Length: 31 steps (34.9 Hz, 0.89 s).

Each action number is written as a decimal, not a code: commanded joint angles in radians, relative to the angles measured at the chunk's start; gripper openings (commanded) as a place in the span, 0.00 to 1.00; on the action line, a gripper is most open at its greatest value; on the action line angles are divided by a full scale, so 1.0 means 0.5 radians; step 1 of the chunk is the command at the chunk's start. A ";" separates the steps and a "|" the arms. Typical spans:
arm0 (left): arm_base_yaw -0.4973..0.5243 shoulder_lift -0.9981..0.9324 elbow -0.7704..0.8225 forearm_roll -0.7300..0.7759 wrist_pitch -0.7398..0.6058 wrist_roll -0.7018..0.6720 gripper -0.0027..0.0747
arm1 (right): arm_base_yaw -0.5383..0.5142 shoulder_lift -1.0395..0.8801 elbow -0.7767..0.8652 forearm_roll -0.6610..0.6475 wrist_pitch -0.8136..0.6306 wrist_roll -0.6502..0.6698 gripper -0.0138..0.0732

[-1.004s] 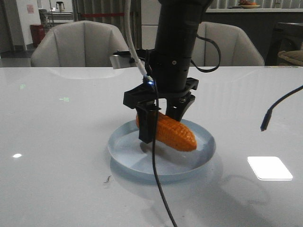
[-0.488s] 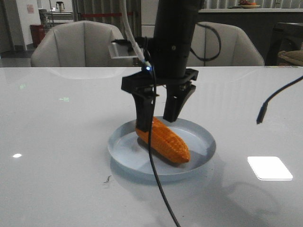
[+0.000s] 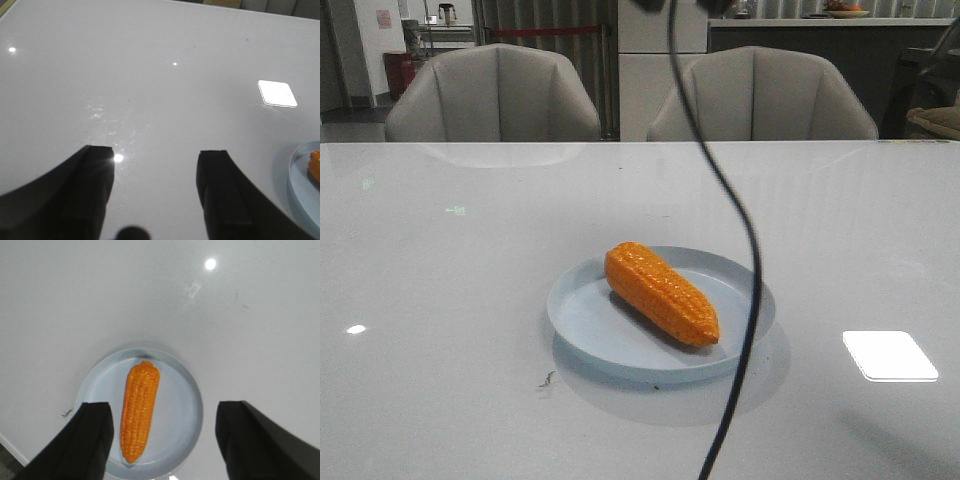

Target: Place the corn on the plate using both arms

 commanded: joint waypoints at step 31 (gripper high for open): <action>0.002 -0.007 -0.061 -0.026 -0.144 0.005 0.60 | -1.067 -1.888 1.739 0.017 -0.861 0.122 0.78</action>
